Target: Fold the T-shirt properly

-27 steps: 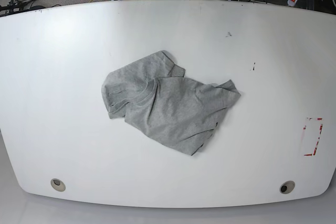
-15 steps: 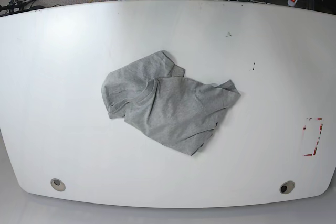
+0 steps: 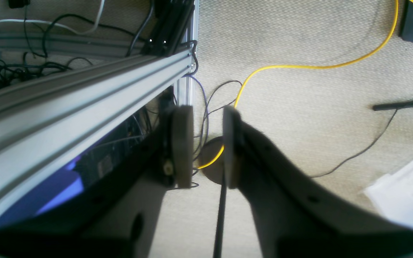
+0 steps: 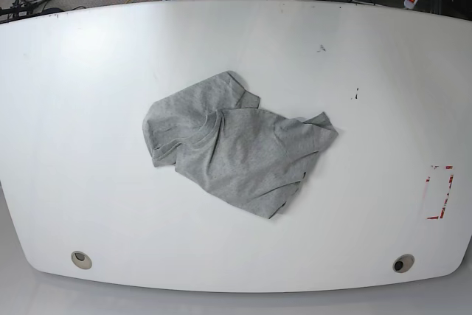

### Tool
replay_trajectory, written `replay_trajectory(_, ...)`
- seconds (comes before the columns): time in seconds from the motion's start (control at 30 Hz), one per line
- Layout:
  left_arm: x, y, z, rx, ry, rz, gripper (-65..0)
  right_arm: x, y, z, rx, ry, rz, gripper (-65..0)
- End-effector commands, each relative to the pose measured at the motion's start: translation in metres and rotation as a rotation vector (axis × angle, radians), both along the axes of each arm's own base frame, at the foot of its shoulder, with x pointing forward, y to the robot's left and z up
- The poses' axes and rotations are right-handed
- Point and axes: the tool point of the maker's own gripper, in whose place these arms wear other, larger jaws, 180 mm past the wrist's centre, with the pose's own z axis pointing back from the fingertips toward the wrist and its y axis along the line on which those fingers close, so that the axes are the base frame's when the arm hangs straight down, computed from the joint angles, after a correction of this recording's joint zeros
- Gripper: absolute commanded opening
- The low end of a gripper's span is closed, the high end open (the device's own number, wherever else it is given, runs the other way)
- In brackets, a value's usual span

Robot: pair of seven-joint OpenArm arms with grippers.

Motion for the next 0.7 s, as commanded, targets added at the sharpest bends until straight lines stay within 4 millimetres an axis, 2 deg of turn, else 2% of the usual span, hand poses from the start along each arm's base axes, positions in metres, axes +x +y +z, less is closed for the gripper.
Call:
replay_trajectory(0.0, 0.008, 0.002, 0.004, 0.01, -0.045, -0.001, -20.3, -0.008, -0.004, 0.002, -0.002, -0.03, -0.013, -52.0)
replay_trajectory(0.07, 0.007, 0.003, 0.008, 0.014, -0.067, -0.006, -20.3, -0.004, -0.005, 0.005, -0.008, -0.053, -0.011, -52.0)
replay_trajectory(0.13, 0.008, 0.004, 0.011, 0.018, -0.088, -0.011, -20.3, -0.013, -0.008, 0.006, -0.017, -0.053, -0.009, -52.0)
replay_trajectory(0.27, 0.011, 0.007, 0.023, 0.025, -0.144, -0.023, -20.3, -0.015, -0.004, 0.014, -0.026, -0.092, -0.004, -52.0)
replay_trajectory(0.37, 0.012, 0.007, 0.031, 0.03, -0.178, -0.03, -20.3, -0.02, -0.009, 0.019, -0.042, -0.107, 0.003, -52.0)
replay_trajectory(0.6, -0.003, 0.008, 0.041, 0.032, -0.186, -0.039, -20.4, -0.045, -0.011, 0.022, -0.042, -0.081, 0.002, -52.2)
replay_trajectory(0.67, -0.008, 0.008, 0.044, 0.031, -0.188, -0.042, -20.4, -0.045, -0.015, 0.027, -0.048, -0.101, -0.019, -52.2)
